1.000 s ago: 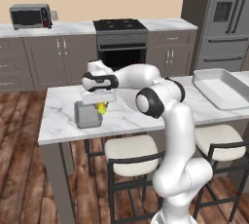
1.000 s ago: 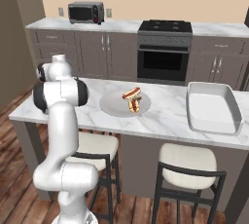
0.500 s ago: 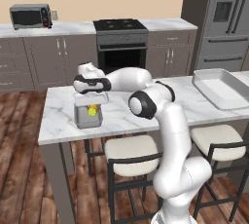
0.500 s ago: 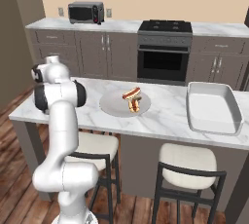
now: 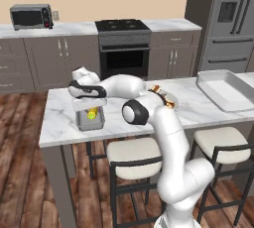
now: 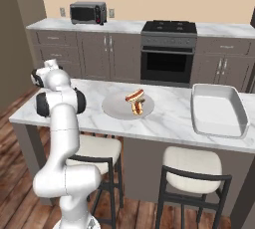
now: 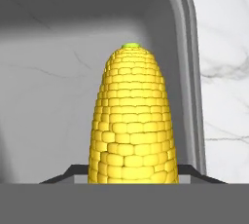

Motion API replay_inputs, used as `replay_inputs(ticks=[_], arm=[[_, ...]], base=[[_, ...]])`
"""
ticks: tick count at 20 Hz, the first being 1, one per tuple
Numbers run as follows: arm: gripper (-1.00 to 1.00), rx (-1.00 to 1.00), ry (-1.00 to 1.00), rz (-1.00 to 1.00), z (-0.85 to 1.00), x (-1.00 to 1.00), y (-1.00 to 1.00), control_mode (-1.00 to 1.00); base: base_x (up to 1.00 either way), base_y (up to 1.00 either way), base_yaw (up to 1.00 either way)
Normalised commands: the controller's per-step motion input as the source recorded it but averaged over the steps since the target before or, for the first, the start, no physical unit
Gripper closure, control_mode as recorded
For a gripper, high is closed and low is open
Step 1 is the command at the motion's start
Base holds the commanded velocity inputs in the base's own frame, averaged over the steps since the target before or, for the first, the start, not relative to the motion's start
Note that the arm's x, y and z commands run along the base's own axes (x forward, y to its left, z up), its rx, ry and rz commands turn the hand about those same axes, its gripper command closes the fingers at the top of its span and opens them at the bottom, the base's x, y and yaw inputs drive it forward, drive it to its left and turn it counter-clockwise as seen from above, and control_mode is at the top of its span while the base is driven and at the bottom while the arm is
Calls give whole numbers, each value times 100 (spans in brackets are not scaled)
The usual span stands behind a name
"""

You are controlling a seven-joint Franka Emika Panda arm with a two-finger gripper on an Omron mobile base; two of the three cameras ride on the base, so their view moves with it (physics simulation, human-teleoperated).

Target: Place one cooked food and one vegetable from the large plate to each tupperware container.

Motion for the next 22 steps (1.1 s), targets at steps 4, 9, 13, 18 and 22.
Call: replay_inputs(ticks=[4, 9, 13, 18, 22], arm=[[100, -3, 1, 5, 0, 7, 1, -100], [-100, -6, 2, 1, 0, 0, 6, -100], [-100, 0, 0, 0, 0, -5, -13, -100], [-100, 0, 0, 0, 0, -12, -39, -100], [-100, -6, 0, 0, 23, -40, -34, -100]], base=[[0, 0, 0], [0, 0, 0], [0, 0, 0], [0, 0, 0], [0, 0, 0]])
